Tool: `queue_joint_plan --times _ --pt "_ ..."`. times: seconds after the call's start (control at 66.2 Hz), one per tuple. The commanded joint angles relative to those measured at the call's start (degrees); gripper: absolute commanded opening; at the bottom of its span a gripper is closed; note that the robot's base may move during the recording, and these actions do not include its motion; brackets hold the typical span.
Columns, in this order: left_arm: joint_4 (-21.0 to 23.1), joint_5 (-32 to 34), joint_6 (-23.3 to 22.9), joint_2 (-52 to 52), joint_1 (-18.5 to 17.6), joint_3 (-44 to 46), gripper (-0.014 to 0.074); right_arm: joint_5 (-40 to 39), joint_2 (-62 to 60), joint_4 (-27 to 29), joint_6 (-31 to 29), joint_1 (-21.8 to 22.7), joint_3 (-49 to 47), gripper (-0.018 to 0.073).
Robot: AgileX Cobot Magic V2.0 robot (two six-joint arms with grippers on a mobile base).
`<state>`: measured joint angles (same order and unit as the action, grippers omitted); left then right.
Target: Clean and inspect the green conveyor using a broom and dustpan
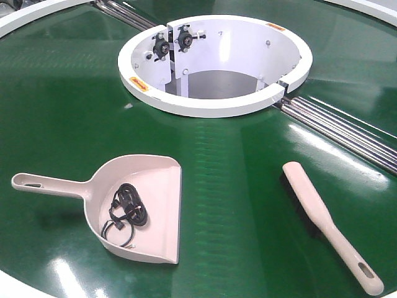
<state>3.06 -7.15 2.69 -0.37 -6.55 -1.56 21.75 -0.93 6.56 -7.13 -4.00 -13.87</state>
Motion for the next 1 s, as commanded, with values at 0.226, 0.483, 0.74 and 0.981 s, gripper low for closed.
queue_joint_plan --times 0.226,0.483,0.74,0.981 --pt "0.1 3.6 -0.5 -1.2 0.0 -1.7 -0.0007 -4.3 0.7 0.1 -0.2 0.2 -1.5 -0.0010" --pt "0.1 3.6 -0.5 -1.2 0.0 -1.7 -0.0007 -4.2 0.7 0.1 -0.2 0.2 -1.5 -0.0010" --pt "0.1 3.6 -0.5 -1.2 0.0 -1.7 -0.0007 -5.3 0.7 -3.0 -0.1 0.4 0.5 -0.0010" --pt "0.1 3.6 -0.5 -1.2 0.0 -1.7 -0.0007 -10.1 -0.7 -3.0 1.3 3.1 12.6 -0.0010"
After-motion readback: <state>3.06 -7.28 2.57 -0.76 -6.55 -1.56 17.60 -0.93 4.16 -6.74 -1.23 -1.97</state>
